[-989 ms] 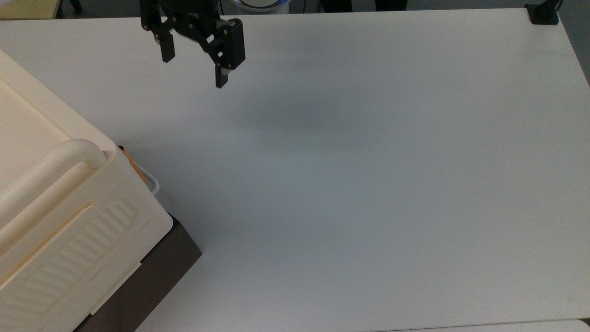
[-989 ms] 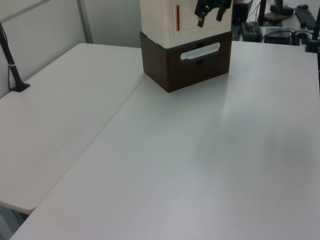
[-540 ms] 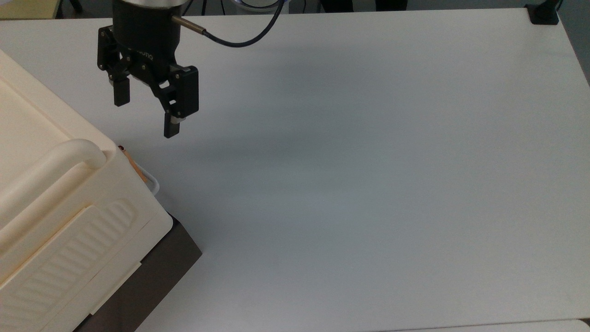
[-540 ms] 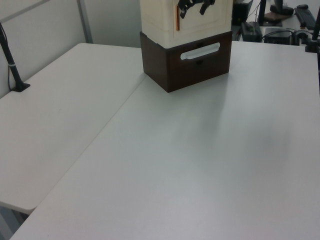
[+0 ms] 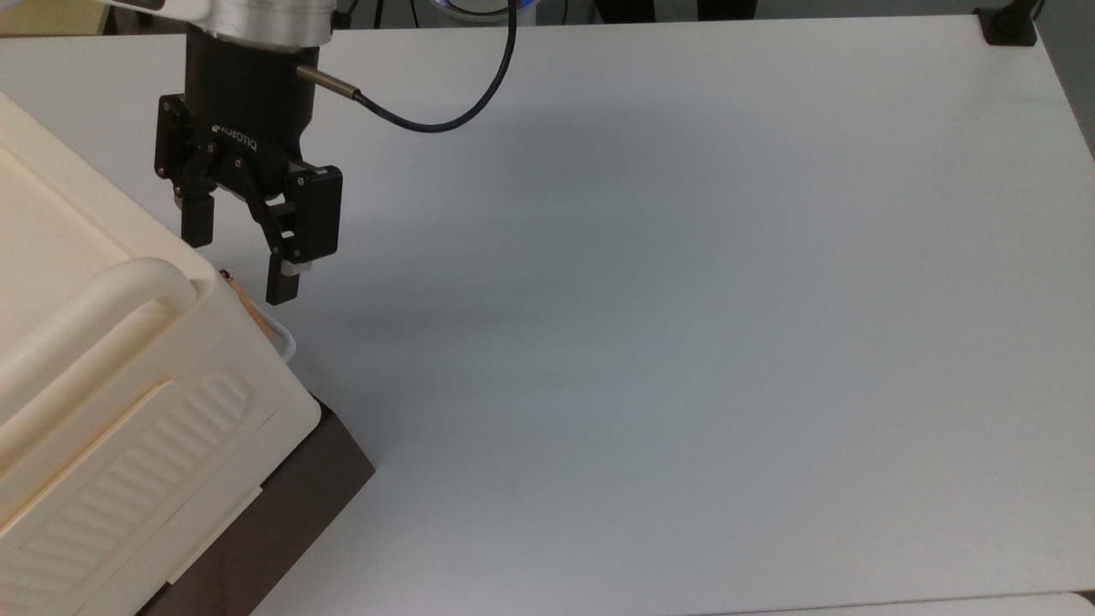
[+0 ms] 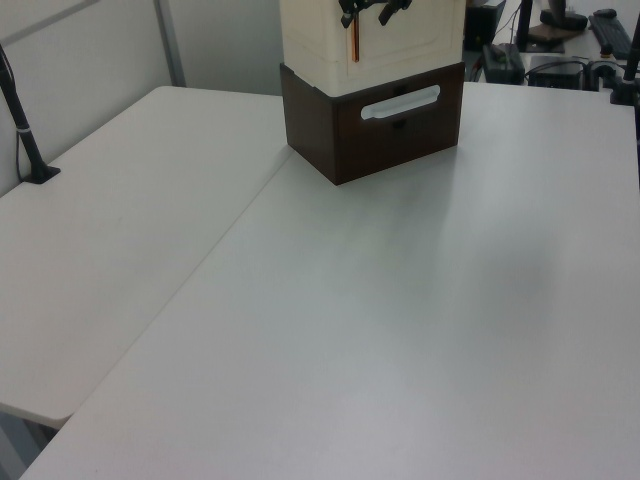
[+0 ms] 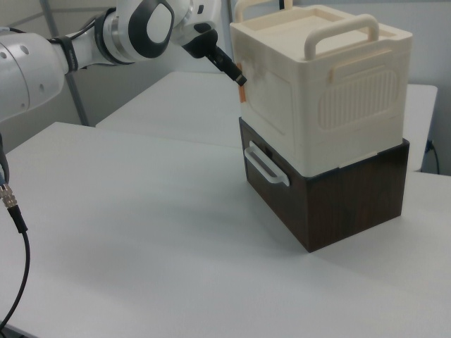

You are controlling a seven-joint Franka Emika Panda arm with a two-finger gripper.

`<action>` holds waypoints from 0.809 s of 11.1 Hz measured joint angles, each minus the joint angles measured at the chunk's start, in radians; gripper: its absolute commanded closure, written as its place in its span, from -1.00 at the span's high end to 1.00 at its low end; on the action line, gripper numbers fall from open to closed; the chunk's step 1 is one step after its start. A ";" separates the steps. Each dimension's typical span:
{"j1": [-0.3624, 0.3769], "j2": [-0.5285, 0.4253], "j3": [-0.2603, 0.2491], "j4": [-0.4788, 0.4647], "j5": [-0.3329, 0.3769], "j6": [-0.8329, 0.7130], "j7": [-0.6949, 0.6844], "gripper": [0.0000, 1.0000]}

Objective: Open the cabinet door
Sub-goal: 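Lower the gripper onto the orange handle strip and close it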

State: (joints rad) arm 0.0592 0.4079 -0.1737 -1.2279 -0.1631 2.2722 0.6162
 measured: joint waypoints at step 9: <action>0.037 0.003 0.010 0.006 -0.155 0.063 0.001 0.14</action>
State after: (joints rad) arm 0.0963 0.4113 -0.1634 -1.2218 -0.3184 2.3352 0.6171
